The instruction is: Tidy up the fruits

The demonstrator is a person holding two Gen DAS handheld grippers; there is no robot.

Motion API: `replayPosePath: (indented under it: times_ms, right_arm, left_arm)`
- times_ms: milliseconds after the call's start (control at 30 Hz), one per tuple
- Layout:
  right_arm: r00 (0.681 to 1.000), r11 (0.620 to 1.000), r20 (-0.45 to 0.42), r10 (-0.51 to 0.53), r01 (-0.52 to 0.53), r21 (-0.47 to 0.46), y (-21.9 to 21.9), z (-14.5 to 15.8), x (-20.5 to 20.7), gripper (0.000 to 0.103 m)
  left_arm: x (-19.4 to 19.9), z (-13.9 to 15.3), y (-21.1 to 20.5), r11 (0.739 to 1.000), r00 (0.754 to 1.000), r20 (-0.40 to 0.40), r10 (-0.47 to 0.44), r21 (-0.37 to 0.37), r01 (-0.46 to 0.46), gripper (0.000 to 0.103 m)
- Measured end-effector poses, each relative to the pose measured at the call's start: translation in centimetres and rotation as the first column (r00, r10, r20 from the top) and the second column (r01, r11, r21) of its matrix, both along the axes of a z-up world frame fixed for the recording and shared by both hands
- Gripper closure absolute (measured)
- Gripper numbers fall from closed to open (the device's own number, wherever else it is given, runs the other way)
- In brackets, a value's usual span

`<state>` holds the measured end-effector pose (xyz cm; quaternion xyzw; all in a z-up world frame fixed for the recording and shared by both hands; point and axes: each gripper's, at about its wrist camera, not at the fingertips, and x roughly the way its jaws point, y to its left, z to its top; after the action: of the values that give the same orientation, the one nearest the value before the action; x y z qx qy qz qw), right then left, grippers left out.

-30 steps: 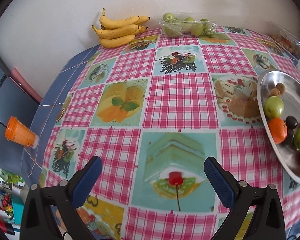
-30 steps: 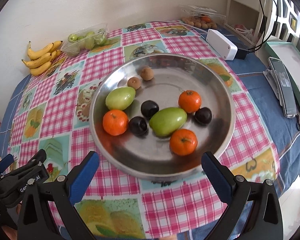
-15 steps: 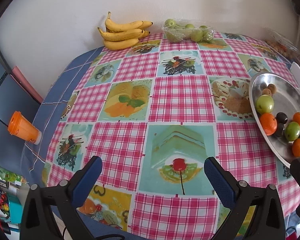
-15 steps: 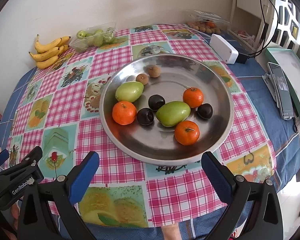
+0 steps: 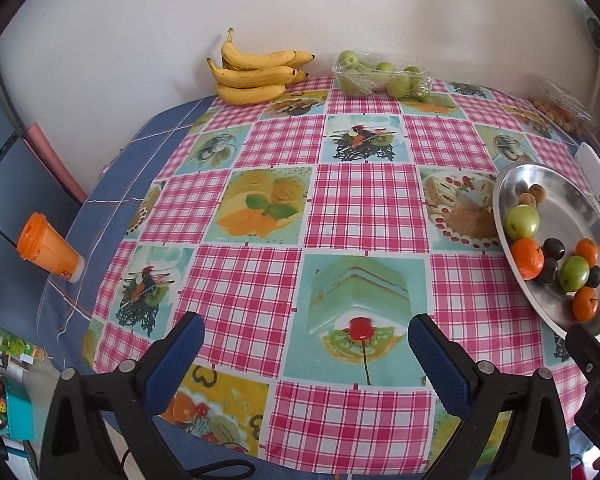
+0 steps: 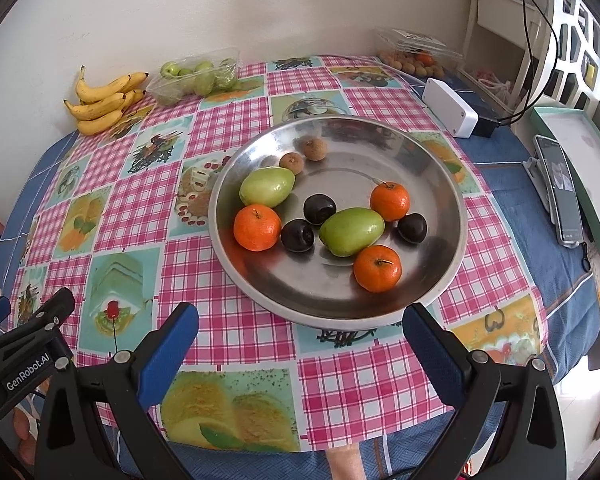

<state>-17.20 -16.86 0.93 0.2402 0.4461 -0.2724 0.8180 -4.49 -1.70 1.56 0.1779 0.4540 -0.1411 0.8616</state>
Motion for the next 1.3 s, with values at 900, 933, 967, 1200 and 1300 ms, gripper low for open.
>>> replayPosePath:
  times_ms: [900, 933, 967, 1200, 1300]
  right_arm:
    - [0.999, 1.000, -0.039, -0.003, 0.003, 0.012, 0.03, -0.75, 0.43, 0.001]
    - [0.999, 1.000, -0.041, -0.004, 0.004, 0.014, 0.00, -0.79, 0.44, 0.001]
    - [0.999, 1.000, -0.043, -0.005, 0.006, 0.017, 0.00, -0.83, 0.42, 0.001]
    - [0.999, 1.000, -0.051, -0.003, 0.003, 0.013, 0.13, -0.87, 0.58, 0.001]
    - [0.999, 1.000, -0.054, 0.001, 0.000, 0.011, 0.19, -0.89, 0.65, 0.001]
  left_arm:
    - [0.50, -0.59, 0.27, 1.000, 0.999, -0.053, 0.005, -0.002, -0.005, 0.000]
    - [0.49, -0.62, 0.27, 1.000, 0.999, -0.054, 0.005, -0.002, -0.005, 0.000]
    - [0.48, -0.66, 0.27, 1.000, 0.998, -0.055, 0.005, -0.001, -0.005, 0.000]
    - [0.48, -0.80, 0.14, 1.000, 0.998, -0.060, 0.005, 0.006, -0.005, 0.000]
    - [0.48, -0.81, 0.12, 1.000, 0.998, -0.061, 0.005, 0.007, -0.004, 0.000]
